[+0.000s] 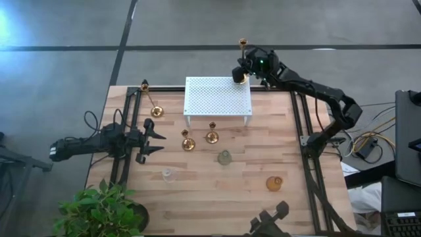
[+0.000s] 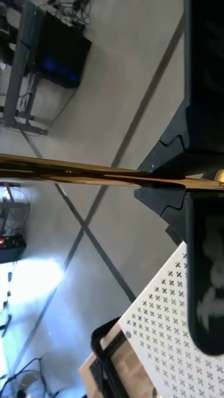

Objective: Pick & Place candle stick holders
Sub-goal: Put the right large gold candlestick on the shelf

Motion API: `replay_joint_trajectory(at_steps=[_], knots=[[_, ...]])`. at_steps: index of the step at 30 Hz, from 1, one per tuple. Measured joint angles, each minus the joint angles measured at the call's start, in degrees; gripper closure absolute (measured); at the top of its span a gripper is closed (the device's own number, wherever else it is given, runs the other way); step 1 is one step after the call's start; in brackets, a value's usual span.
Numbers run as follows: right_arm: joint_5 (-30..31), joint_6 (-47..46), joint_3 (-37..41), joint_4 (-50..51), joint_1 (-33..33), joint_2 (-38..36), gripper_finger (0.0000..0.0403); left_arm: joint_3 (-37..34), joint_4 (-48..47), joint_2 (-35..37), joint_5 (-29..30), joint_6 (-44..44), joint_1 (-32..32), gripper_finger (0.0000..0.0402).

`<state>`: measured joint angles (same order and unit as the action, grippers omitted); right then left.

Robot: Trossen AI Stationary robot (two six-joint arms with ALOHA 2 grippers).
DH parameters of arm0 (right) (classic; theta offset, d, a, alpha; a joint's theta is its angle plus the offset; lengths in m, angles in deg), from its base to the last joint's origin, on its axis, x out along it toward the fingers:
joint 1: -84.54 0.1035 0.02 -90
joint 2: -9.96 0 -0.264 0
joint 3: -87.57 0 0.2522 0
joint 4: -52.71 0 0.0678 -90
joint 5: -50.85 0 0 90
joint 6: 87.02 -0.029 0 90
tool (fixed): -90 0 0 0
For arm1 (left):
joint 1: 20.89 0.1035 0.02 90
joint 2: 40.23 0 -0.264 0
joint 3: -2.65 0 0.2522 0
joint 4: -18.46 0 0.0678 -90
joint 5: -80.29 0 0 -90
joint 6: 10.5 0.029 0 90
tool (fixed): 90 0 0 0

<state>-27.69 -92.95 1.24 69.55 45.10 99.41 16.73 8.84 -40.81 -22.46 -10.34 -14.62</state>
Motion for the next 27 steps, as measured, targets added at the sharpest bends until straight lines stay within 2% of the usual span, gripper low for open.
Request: replay_joint_trajectory(at_steps=[5, 9, 13, 18, 27], knots=[[-0.9, -2.2, 5.9, -6.6, 0.4, -3.8, 0.0392, 0.0, 0.0, 0.0, 0.0, 0.0, 0.0, 0.0211], [4.0, -1.8, 12.2, -12.7, 2.3, -8.9, 0.0392, 0.0, 0.0, 0.0, 0.0, 0.0, 0.0, 0.0211], [3.8, -2.9, 14.6, -10.7, 2.4, -11.2, 0.0392, 0.0, 0.1, 0.0, 0.0, 0.0, 0.0, 0.0211], [3.5, -2.4, 13.1, -9.1, 2.6, -10.3, 0.0392, 0.0, 0.1, 0.0, 0.0, 0.0, 0.0, 0.0211], [1.5, 0.7, 5.4, -4.3, 2.6, -3.7, 0.0392, 0.0, 0.1, 0.0, 0.0, 0.0, -0.1, 0.0211]])
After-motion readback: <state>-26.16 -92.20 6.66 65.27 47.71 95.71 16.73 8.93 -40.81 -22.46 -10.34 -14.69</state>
